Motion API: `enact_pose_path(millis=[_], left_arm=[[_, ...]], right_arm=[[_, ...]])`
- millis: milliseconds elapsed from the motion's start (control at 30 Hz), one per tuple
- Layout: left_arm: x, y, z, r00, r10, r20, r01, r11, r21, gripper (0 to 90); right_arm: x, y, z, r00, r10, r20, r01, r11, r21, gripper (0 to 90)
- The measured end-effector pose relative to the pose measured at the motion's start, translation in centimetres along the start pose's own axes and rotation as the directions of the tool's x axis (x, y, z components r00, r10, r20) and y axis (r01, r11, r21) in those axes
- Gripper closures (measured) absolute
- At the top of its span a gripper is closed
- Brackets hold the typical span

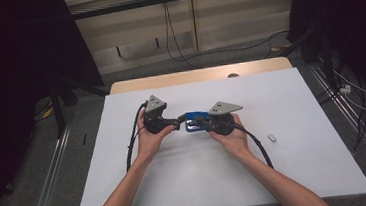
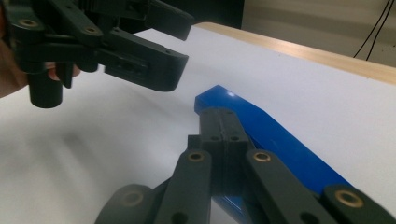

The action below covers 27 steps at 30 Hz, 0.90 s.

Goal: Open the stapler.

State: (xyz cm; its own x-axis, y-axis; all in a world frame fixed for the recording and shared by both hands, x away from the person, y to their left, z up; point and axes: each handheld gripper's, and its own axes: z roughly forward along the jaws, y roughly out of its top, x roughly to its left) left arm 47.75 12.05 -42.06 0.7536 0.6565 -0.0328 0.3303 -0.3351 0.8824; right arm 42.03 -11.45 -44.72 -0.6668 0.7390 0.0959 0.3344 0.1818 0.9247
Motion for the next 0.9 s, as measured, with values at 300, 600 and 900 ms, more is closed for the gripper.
enact_pose_path(millis=[300,600,900], left_arm=[[0.2,-0.4,-0.7,0.9998,-0.017,0.011,0.016,0.9991,0.038,31.5],[0.2,-0.6,-0.2,0.9986,-0.04,0.035,0.037,0.9968,0.071,55.5],[-0.2,-0.9,0.3,0.9978,-0.039,0.053,0.033,0.993,0.113,78.2]], right_arm=[[-0.1,-0.1,0.4,0.9998,-0.022,0.002,0.022,0.999,0.032,90.0],[0.3,-0.2,0.9,0.9984,-0.052,-0.019,0.053,0.997,0.06,90.0],[0.2,-0.2,1.3,0.9976,-0.067,-0.016,0.068,0.992,0.103,90.0]])
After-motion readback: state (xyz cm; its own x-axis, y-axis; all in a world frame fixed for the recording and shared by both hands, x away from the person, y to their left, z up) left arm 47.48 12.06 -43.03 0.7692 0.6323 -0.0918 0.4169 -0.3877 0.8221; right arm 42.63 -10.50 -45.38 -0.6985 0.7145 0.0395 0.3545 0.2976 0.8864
